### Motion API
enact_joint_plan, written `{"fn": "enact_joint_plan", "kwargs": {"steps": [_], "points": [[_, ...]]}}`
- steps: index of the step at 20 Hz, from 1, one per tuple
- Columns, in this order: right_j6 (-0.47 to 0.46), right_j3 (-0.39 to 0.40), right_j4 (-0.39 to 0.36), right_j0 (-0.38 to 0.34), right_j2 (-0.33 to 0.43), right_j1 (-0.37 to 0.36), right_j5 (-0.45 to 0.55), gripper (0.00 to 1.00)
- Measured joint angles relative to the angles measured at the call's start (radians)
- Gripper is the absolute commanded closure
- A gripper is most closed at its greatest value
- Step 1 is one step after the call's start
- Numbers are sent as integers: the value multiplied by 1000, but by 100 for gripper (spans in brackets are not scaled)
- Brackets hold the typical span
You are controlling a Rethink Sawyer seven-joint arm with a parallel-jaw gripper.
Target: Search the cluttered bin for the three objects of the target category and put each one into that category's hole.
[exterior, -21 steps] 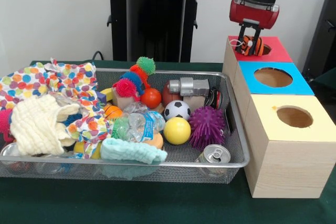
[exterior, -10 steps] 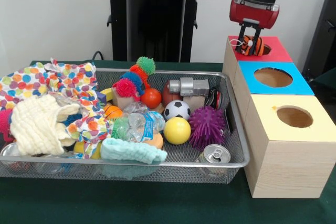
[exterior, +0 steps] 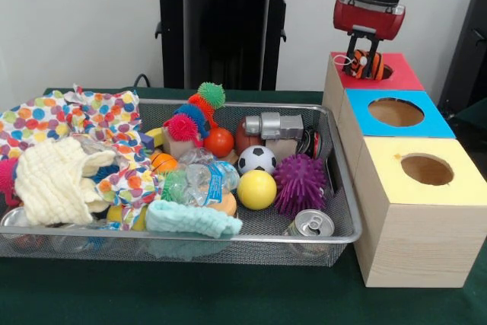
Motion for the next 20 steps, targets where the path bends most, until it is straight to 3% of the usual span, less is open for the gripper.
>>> {"fn": "enact_joint_plan", "kwargs": {"steps": [10, 20], "points": [[0, 53, 41, 25, 0, -14, -17, 100], [0, 56, 55, 36, -4, -13, -20, 100]]}}
